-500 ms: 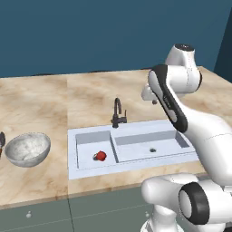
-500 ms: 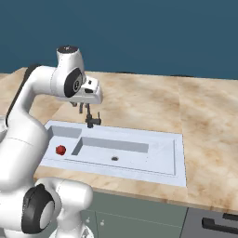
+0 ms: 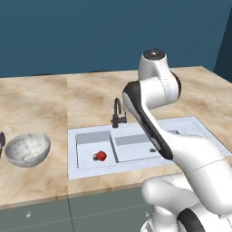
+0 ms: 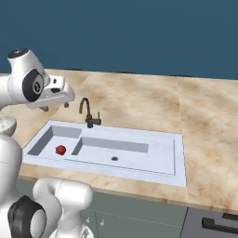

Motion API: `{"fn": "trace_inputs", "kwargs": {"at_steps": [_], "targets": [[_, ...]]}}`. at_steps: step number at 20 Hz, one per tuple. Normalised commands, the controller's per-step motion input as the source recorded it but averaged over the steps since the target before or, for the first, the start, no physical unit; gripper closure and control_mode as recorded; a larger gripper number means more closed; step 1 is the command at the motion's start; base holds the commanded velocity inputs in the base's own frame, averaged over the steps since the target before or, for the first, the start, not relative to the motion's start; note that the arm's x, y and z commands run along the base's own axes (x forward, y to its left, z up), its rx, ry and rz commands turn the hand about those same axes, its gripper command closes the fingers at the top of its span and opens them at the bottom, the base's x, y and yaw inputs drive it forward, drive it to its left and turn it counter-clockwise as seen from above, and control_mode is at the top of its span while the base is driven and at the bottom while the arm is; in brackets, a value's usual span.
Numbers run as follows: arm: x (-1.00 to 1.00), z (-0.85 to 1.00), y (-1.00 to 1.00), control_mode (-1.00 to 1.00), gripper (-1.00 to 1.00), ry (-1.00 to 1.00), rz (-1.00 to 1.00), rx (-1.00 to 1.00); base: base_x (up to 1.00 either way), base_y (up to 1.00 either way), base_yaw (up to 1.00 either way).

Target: Pick the bell pepper from the sink and place it in the bowl. Then pick the bowl and place it in the microwave. Then close the microwave door and press the start button.

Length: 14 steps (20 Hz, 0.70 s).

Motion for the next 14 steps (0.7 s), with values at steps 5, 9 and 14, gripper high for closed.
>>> {"fn": "trace_inputs", "kwargs": {"at_steps": [5,9,14], "targets": [[-0.12,-0.07,0.71,-1.00,-1.00,-0.04,0.23,-0.08,0.00,0.00,0.00],[0.19,-0.63,0.52,-1.00,-1.00,0.10,0.10,0.02,0.00,0.00,0.00],[0.12,-0.85,0.42,-1.00,-1.00,0.15,0.01,0.08,0.00,0.00,0.00]]}}
